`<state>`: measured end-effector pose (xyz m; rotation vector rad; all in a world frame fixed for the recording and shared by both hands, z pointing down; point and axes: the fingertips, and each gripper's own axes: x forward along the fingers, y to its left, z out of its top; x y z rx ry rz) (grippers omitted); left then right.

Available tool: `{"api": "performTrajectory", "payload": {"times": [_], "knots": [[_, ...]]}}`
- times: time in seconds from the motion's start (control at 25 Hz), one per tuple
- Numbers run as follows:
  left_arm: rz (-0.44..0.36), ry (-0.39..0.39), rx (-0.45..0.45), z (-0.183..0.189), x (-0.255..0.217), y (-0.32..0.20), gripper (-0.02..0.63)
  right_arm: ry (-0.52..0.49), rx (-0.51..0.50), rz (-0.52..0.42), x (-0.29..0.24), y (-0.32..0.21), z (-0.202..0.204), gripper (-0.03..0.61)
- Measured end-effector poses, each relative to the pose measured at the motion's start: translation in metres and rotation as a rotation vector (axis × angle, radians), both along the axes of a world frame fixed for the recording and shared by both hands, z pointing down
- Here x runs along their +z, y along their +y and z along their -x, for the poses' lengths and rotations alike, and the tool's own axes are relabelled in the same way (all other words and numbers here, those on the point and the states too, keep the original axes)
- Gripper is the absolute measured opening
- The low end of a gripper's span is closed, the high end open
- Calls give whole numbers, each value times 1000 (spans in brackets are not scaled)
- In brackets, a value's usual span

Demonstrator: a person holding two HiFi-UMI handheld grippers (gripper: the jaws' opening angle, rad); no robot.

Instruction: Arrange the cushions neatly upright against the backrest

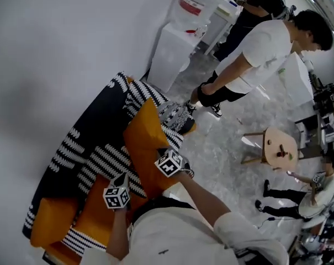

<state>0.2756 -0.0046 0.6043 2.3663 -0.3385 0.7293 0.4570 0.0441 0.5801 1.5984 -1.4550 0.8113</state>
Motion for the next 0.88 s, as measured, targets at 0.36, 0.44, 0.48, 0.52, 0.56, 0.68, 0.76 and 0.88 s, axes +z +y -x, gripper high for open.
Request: {"api": "performTrajectory", "payload": {"times": [0.36,0.44,0.48,0.52,0.56,0.68,0.76,0.88], "knots": [[-47,-14,-117,1,-28,-13,12,166,-202,-95,-43,1,-51,12],[-58,-21,-165,-5,-31,-19,12,180,-224,-136,-54,-13,-76,12],[-63,-26,-187,-8,-32,-21,12,188,-239,-153,-59,-20,-87,12],[-66,-34,-207,-12,-34,-21,12,193,-257,-167,-62,-28,-96,12],[-69,-45,-228,-16,-36,-21,12,194,-279,-179,-63,-35,-103,12],[-87,-72,-284,-34,-48,-16,12,192,-363,-207,-61,-59,-124,12],[-95,-84,-319,-50,-56,-14,12,209,-421,-220,-59,-75,-142,12],[-93,-98,-382,-73,-62,-12,12,257,-508,-235,-50,-94,-169,12]]}}
